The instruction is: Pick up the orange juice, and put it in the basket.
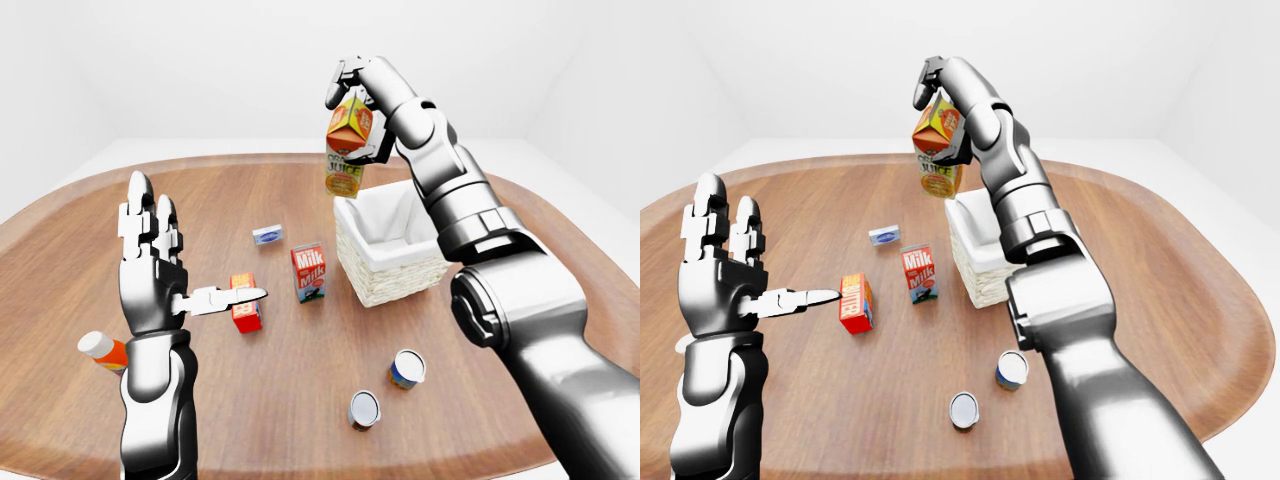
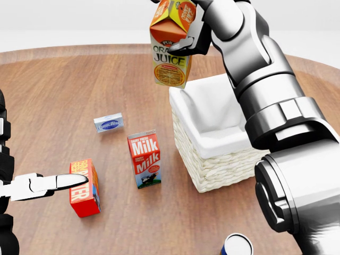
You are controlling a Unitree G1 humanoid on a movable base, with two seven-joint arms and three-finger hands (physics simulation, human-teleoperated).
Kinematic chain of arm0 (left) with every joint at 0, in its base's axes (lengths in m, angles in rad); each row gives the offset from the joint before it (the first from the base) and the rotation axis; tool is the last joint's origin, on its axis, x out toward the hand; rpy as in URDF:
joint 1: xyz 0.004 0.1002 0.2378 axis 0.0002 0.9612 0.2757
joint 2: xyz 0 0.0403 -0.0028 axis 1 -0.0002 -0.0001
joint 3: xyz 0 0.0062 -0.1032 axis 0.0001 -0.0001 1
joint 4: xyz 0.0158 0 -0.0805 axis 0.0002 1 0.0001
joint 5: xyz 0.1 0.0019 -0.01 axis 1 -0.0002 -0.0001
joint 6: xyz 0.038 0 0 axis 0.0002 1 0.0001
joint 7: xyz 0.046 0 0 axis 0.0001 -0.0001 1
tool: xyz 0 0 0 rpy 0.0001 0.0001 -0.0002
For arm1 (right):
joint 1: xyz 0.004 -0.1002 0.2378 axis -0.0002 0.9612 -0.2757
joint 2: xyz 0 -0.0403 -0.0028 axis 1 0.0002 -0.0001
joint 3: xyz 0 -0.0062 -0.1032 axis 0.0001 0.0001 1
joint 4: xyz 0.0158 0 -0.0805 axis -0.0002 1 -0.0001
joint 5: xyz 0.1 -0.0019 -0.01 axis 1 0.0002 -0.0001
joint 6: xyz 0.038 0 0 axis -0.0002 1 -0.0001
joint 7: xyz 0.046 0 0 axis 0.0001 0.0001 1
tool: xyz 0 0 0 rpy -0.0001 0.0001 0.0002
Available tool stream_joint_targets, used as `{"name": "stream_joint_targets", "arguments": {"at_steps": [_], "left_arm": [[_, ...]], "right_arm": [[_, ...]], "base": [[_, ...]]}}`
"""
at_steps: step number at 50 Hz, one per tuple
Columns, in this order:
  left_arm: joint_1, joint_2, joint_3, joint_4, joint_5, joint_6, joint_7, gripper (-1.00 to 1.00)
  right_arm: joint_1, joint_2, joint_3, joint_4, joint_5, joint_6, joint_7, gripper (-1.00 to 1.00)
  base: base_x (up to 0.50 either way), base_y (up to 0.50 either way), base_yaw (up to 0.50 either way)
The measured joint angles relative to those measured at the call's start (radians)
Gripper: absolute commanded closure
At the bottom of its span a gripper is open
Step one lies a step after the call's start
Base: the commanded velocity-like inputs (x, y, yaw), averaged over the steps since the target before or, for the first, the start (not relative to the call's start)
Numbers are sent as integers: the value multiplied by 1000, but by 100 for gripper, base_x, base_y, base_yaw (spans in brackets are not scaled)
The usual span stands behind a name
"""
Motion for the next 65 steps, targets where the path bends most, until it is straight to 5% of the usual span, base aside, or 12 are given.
{"name": "stream_joint_targets", "arguments": {"at_steps": [65], "left_arm": [[0,0,0,0,0,0,0,-100]], "right_arm": [[13,-102,-42,177,29,3,-108,100]], "base": [[0,0,0]]}}
